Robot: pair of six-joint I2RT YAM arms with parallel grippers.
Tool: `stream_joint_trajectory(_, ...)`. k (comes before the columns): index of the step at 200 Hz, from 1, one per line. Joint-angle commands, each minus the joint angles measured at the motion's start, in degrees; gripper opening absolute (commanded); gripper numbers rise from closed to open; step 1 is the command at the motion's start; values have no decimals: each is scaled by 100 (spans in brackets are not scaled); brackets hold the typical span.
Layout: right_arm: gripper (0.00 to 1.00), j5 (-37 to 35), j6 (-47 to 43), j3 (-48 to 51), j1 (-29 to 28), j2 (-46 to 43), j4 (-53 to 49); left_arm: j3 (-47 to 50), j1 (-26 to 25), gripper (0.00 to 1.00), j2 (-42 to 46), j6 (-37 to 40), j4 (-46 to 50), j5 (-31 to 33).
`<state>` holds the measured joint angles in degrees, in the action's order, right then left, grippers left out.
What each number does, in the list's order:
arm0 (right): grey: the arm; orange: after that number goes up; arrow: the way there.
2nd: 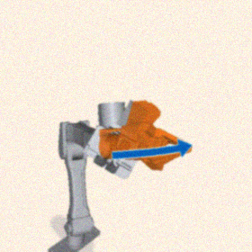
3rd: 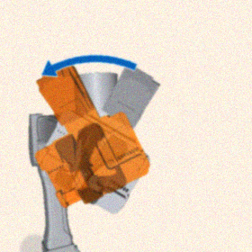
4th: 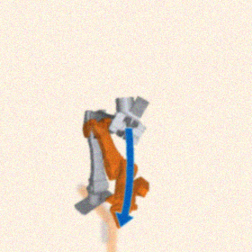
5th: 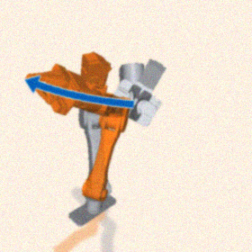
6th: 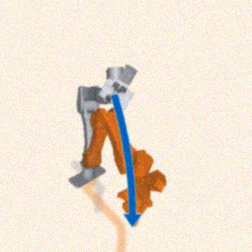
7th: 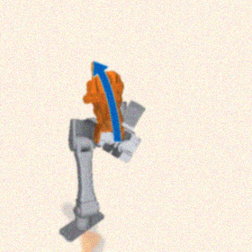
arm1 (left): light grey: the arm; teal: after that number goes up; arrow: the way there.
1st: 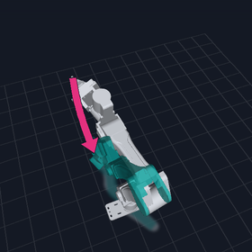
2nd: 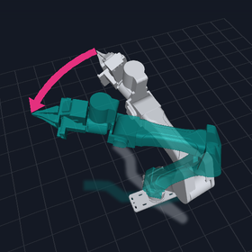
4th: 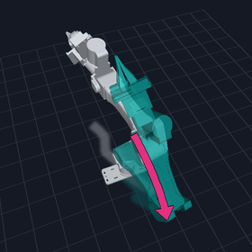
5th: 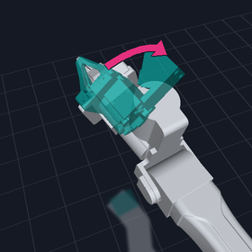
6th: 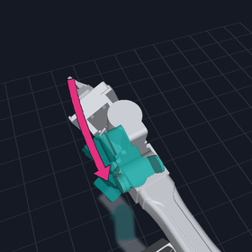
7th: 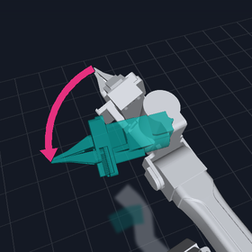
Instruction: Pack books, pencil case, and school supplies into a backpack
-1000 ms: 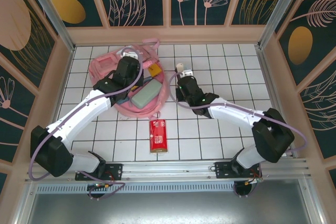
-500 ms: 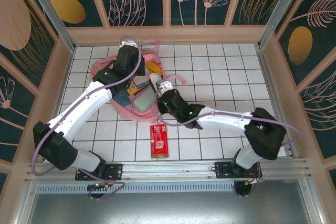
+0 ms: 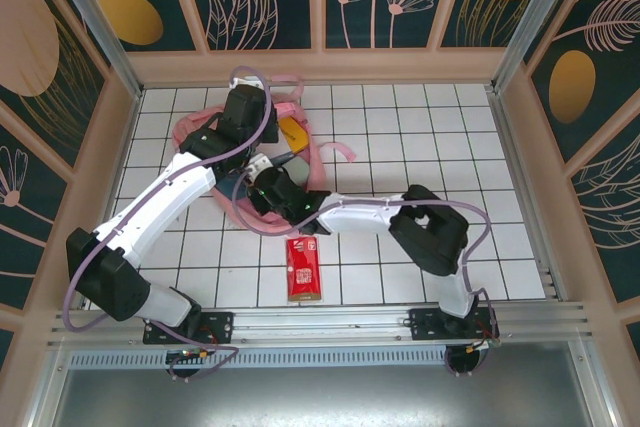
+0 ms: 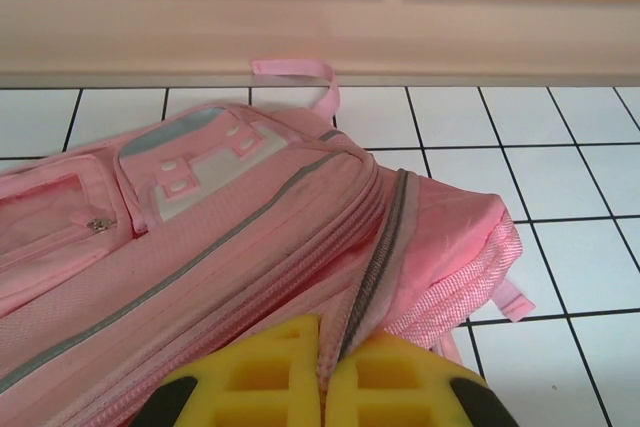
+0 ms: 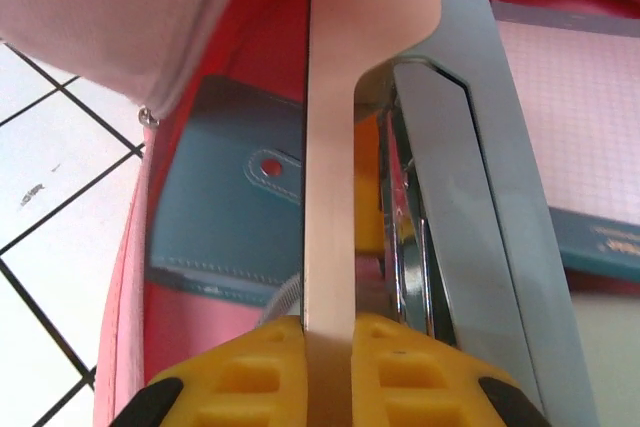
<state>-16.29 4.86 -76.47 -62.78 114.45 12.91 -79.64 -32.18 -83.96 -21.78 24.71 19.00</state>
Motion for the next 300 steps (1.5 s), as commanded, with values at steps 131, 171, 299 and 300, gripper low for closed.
stream_joint_trajectory(131, 51, 24, -384, -875, 36, 557, 392, -37, 136, 0, 62, -151, -936, -196)
stream_joint_trajectory(171, 51, -268, 41, 294, 29, -499, 160, 27, 166, 0, 63, -167, -950, -203)
stream_joint_trajectory(299, 50, -1005, 2567, 3406, -935, -2257, -1403, 290, 232, 0, 72, -257, -1170, -380)
stream_joint_trajectory(300, 50, -1011, 2583, 3408, -945, -2246, -1413, 290, 231, 0, 73, -257, -1170, -380)
